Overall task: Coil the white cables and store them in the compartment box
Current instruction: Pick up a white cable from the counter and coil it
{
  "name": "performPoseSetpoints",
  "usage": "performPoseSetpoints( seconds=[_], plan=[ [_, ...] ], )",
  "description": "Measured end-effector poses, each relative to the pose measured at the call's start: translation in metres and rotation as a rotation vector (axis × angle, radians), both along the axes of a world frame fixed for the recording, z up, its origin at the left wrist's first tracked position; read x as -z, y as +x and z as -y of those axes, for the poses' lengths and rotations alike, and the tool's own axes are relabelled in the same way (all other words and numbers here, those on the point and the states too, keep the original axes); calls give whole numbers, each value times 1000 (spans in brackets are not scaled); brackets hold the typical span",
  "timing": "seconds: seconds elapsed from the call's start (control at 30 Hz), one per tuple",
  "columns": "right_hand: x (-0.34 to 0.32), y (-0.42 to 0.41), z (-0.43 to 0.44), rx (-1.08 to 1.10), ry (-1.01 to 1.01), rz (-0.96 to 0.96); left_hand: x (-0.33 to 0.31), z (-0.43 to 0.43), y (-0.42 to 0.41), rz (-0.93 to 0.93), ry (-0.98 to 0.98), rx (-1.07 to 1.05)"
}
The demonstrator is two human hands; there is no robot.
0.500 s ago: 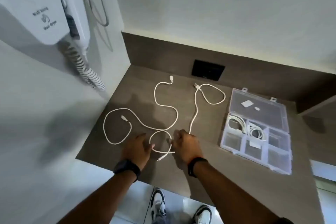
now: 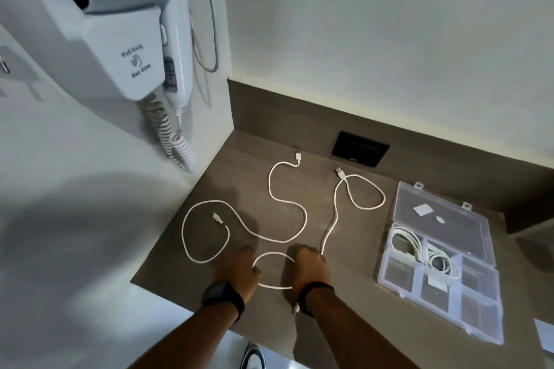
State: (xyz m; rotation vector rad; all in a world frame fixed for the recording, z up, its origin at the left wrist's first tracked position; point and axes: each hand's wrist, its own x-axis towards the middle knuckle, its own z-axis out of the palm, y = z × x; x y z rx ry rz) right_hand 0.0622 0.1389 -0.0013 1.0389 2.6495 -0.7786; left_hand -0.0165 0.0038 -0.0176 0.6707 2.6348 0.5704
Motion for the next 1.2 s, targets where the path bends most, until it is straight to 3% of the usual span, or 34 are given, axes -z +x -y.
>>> performPoseSetpoints(
  seconds=[0.17,0.4,0.6,0.7,0.87,0.97,1.07,1.13,1.2],
  plan=[
    [-19,6,-15,-42,-47,-48,-12,-6,-1,64,16,-36],
    [-110,-6,-67,221,-386,-693,-98,-63,-13,298,674,-225],
    [-207,10,-112,263,-443,-1006,-194,-128,-2,559,968,16],
    [-242,28,-125,339,-648,-1066,-232,-151,9,523,1034,83],
    [-294,54,-142,410,-946,-1136,-272,-177,29,678,1047,321],
    [-323,72,-149,245,-1292,-991,-290,-186,32,632,1079,239],
    [-344,85,-135,-214,-1453,-834,-304,-197,37,502,1037,213],
    [-358,86,-122,-381,-1434,-960,-306,-205,45,478,1000,218],
    [-371,81,-119,-228,-1315,-1269,-305,-207,52,435,976,238]
  ],
)
